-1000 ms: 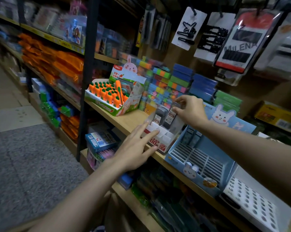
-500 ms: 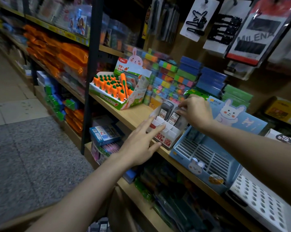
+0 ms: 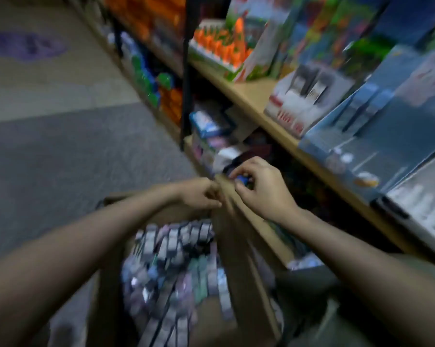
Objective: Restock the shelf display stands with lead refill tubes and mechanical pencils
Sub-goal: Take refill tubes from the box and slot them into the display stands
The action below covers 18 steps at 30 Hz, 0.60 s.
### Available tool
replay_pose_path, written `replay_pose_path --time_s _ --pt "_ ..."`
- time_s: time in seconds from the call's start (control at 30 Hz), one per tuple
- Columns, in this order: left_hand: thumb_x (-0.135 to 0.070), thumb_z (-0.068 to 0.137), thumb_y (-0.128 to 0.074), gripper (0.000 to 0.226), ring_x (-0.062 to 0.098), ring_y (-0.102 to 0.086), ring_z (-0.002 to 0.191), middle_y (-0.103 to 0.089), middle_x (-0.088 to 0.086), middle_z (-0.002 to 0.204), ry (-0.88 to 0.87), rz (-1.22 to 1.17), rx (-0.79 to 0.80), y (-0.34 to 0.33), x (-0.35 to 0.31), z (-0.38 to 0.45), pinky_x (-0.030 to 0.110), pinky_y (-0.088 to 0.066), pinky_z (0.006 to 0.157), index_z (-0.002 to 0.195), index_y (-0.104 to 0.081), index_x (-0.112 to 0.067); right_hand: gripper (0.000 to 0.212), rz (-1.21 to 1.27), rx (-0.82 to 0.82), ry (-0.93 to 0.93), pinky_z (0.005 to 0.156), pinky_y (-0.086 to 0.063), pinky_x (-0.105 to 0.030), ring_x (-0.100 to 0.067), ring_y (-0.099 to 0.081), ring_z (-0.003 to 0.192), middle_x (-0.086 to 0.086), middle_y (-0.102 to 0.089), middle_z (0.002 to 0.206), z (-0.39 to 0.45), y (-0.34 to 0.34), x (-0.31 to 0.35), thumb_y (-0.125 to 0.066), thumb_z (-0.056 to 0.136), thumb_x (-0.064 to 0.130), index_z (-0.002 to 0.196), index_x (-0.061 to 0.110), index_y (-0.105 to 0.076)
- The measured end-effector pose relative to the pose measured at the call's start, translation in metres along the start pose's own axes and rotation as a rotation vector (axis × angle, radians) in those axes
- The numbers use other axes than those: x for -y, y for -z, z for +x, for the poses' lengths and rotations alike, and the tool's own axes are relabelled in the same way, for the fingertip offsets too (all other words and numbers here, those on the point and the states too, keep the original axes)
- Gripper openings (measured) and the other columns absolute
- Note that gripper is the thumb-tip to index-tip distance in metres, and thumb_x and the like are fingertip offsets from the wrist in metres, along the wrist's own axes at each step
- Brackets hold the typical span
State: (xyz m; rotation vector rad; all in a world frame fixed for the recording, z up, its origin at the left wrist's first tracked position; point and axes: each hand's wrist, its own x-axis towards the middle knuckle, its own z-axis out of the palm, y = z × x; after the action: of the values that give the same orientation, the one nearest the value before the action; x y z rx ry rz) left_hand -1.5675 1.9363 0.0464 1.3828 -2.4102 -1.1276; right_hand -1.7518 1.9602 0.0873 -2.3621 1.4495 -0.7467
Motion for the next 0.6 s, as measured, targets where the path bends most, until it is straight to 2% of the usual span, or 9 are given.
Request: replay_pose_path --time_s 0.1,0.17,0.23,0.27,0.3,0.37,0.43,0.5,0.6 --pt "-0.007 0.093 -0.059 0.02 0.023 -0.061 0.085 -0.067 0.014 0.099 0.323 -0.161 0.07 -0.053 0.049 -0.037 0.035 -0.05 0.082 0.11 -0.066 0.001 0.028 0.098 0.373 -0.196 0.077 -0.044 -0.02 -0.016 -0.062 0.089 0.001 -0.068 0.096 -0.037 -0.068 -0.01 -0.068 0.082 0.009 0.109 0.012 -0.07" --pt "0.0 0.092 -0.056 0.015 0.021 -0.055 0.083 -0.062 0.012 0.091 0.475 -0.288 0.004 -0.093 0.074 -0.056 0.029 -0.049 0.077 0.101 -0.067 0.005 0.033 0.08 0.524 -0.291 0.08 -0.044 -0.021 -0.023 -0.064 0.101 -0.008 -0.069 0.112 -0.059 -0.107 -0.018 -0.07 0.084 0.016 0.116 0.011 -0.067" --pt "0.004 0.092 -0.053 0.017 0.017 -0.052 0.075 -0.058 0.006 0.078 0.624 -0.435 -0.121 -0.135 0.09 -0.069 0.015 -0.046 0.061 0.08 -0.063 -0.002 0.037 0.032 0.614 -0.374 0.085 -0.043 -0.021 -0.023 -0.061 0.11 -0.008 -0.065 0.121 -0.076 -0.138 -0.028 -0.069 0.087 0.02 0.122 0.011 -0.062" --pt "0.003 0.092 -0.055 0.02 0.014 -0.051 0.071 -0.056 0.003 0.075 0.72 -0.499 -0.188 -0.155 0.095 -0.074 0.011 -0.043 0.056 0.076 -0.059 -0.009 0.039 0.021 0.647 -0.409 0.088 -0.045 -0.024 -0.024 -0.06 0.111 -0.009 -0.063 0.123 -0.083 -0.151 -0.033 -0.068 0.087 0.019 0.125 0.011 -0.06" --pt "0.001 0.091 -0.058 0.017 0.013 -0.052 0.07 -0.056 0.001 0.075 0.802 -0.551 -0.237 -0.175 0.1 -0.077 0.013 -0.044 0.056 0.078 -0.059 -0.01 0.041 0.005 0.676 -0.431 0.088 -0.047 -0.027 -0.025 -0.06 0.111 -0.011 -0.063 0.124 -0.089 -0.163 -0.039 -0.067 0.088 0.017 0.127 0.009 -0.058" --pt "-0.002 0.087 -0.066 0.009 0.018 -0.055 0.078 -0.058 0.002 0.077 0.895 -0.648 -0.323 -0.21 0.109 -0.081 0.023 -0.048 0.072 0.085 -0.062 -0.009 0.046 -0.034 0.722 -0.453 0.09 -0.048 -0.03 -0.028 -0.058 0.113 -0.015 -0.06 0.126 -0.101 -0.184 -0.049 -0.065 0.089 0.016 0.132 0.007 -0.052" --pt "-0.005 0.082 -0.073 0.016 0.019 -0.054 0.084 -0.057 0.002 0.078 0.946 -0.699 -0.423 -0.231 0.115 -0.082 0.028 -0.047 0.08 0.085 -0.059 -0.012 0.046 -0.048 0.722 -0.492 0.092 -0.046 -0.03 -0.029 -0.056 0.116 -0.015 -0.057 0.128 -0.109 -0.2 -0.057 -0.065 0.09 0.019 0.132 0.007 -0.049" --pt "-0.01 0.079 -0.078 0.025 0.021 -0.057 0.086 -0.061 0.005 0.089 0.987 -0.643 -0.492 -0.241 0.118 -0.081 0.031 -0.049 0.083 0.097 -0.061 -0.01 0.046 -0.031 0.698 -0.56 0.093 -0.046 -0.03 -0.028 -0.056 0.114 -0.014 -0.056 0.128 -0.114 -0.214 -0.062 -0.066 0.09 0.019 0.132 0.009 -0.048" --pt "-0.015 0.075 -0.082 0.037 0.02 -0.058 0.09 -0.064 0.004 0.1 0.986 -0.53 -0.576 -0.248 0.12 -0.078 0.029 -0.049 0.081 0.106 -0.062 -0.011 0.048 0.026 0.638 -0.644 0.093 -0.047 -0.03 -0.025 -0.057 0.112 -0.012 -0.055 0.127 -0.12 -0.23 -0.067 -0.068 0.089 0.016 0.132 0.01 -0.048"
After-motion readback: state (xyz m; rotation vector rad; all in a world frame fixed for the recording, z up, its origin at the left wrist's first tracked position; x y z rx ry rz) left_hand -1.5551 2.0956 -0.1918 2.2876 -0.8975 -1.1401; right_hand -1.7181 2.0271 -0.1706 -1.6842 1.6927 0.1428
